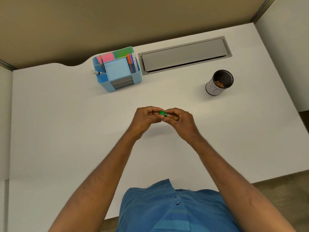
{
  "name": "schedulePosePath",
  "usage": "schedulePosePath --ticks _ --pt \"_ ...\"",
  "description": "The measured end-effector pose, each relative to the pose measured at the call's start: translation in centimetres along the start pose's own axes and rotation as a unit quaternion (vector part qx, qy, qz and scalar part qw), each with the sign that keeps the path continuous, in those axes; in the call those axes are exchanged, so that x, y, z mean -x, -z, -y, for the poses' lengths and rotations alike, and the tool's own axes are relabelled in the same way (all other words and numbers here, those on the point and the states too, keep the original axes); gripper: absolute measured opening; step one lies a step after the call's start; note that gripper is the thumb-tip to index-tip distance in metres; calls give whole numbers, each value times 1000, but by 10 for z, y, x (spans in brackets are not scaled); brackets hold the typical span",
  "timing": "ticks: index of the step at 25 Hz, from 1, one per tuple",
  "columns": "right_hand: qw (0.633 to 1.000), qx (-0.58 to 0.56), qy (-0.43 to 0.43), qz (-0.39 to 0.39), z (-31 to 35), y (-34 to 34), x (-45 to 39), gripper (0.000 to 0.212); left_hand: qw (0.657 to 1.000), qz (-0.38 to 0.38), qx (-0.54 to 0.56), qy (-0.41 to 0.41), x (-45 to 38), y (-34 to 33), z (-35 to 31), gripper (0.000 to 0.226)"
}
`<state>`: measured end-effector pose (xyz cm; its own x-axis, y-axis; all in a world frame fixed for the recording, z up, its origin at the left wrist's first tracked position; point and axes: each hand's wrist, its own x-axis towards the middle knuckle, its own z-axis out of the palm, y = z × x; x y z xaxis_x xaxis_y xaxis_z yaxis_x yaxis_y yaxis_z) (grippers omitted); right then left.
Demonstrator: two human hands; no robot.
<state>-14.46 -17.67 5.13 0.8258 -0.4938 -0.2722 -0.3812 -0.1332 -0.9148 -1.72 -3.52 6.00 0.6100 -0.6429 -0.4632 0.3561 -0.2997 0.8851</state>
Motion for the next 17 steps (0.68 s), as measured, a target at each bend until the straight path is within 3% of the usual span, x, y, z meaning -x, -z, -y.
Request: schedulePosePath --ticks 5,10,14,17 --pt "1000 -8 -3 25 3 25 3 25 1000 5 -16 -9 6 -17 -11 25" --pt "1000 5 7 -8 1 39 9 25 999 -24 -17 -14 7 -40 -16 24" --pt "999 23 0 33 -1 57 8 25 1000 8 -19 4 6 -47 -20 22" --pt "998 53 14 19 -2 60 10 27 1000 5 -26 10 5 -53 -21 21"
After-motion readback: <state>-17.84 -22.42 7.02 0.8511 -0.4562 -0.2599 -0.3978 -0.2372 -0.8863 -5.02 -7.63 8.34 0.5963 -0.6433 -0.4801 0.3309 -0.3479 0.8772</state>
